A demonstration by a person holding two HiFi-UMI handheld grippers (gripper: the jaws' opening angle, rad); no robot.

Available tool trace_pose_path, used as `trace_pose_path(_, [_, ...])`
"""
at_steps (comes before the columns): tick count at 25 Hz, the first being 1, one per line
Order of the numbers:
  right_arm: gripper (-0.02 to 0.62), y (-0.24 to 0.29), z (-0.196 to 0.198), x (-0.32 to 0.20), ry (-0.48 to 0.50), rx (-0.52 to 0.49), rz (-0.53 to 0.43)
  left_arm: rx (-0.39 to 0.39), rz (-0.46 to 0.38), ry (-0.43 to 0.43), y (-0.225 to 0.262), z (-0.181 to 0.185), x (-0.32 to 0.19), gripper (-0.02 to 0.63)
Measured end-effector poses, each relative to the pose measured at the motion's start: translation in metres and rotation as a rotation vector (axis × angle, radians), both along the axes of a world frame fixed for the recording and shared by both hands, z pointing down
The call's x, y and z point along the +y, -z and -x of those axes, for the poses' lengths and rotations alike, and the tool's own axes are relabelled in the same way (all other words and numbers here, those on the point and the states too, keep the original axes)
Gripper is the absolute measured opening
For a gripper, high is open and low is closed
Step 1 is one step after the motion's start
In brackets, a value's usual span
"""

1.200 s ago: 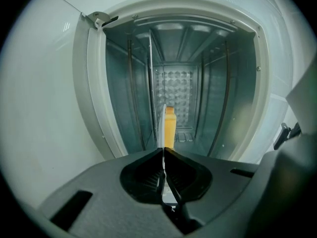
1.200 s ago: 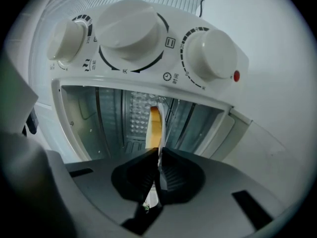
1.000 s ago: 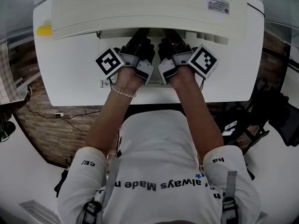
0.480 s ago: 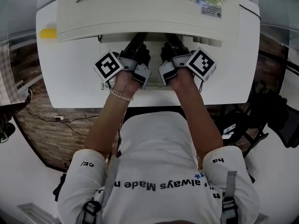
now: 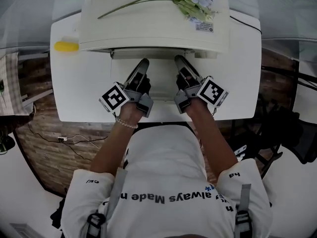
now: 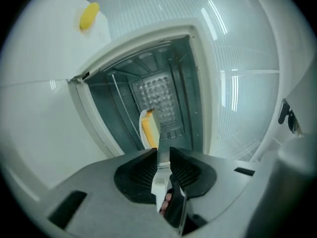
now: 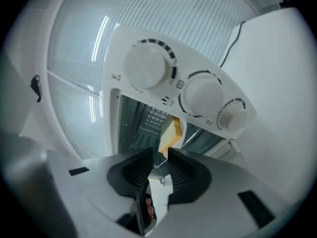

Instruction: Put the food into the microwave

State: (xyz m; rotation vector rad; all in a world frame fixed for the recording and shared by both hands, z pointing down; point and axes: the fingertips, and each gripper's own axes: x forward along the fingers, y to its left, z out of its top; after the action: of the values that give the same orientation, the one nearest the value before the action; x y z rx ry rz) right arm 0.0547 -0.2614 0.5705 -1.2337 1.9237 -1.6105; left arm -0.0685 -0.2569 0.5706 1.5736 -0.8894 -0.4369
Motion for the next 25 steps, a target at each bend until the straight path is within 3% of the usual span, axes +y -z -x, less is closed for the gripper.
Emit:
trace_pose_path(3, [0.076, 0.031, -0.007, 0.007, 0.043, 0.055, -0.088, -0.025, -0.045, -0.011, 0.026, -0.004, 0.007, 0.051])
trace_pose_path(7, [0.052, 0.068, -0.012, 0.017, 0.095, 0.139, -0.195, -0.128, -0.17, -0.06, 0.061, -0.007, 0.016, 0.028])
trace_pose_path(14, [0.034, 0.128, -0.012, 0.039, 0.17, 0.334, -0.384, -0.246, -0.339, -0.121, 0.119, -0.018, 0.036, 0.021])
trace_pose_path(25, [0.031, 0.214, -0.017, 0.068, 0.216, 0.6, -0.614, -0.448, -0.574, -0.139, 0.205, -0.018, 0.055, 0.018])
